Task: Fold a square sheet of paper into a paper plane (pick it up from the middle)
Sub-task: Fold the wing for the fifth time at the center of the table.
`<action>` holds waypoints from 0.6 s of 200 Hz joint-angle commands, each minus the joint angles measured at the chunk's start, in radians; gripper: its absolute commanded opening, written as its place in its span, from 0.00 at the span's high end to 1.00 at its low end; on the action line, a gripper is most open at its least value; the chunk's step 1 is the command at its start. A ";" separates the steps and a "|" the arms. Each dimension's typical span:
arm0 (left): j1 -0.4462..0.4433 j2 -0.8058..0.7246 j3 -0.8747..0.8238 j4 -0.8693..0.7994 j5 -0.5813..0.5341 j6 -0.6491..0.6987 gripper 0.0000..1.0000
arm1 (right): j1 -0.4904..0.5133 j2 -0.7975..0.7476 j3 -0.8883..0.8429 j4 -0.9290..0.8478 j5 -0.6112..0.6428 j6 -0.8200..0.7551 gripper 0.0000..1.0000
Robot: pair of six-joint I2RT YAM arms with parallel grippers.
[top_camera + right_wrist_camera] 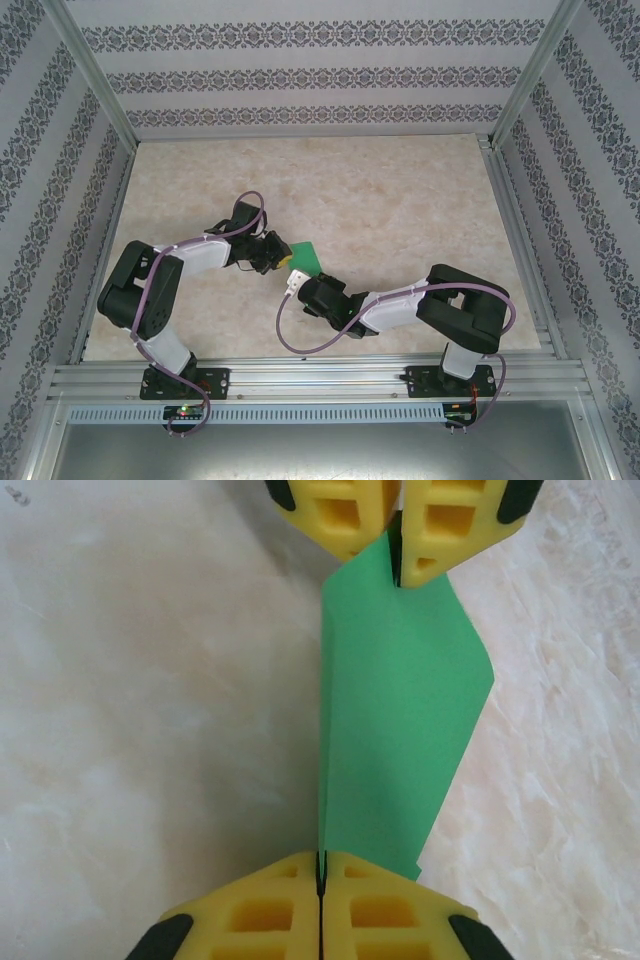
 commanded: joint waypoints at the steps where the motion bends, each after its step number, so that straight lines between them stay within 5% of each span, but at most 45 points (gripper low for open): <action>1: 0.007 -0.049 0.019 -0.066 -0.043 0.016 0.72 | -0.017 -0.002 -0.015 0.035 -0.020 0.012 0.99; 16: 0.011 -0.060 0.016 -0.095 -0.076 0.021 0.58 | -0.030 -0.012 -0.021 0.043 -0.038 0.015 1.00; 43: 0.014 -0.038 0.024 -0.089 -0.073 0.015 0.50 | -0.041 -0.027 -0.041 0.076 -0.057 0.013 1.00; 120: 0.013 -0.015 0.054 -0.122 -0.082 0.003 0.42 | -0.077 -0.041 -0.077 0.129 -0.052 0.115 1.00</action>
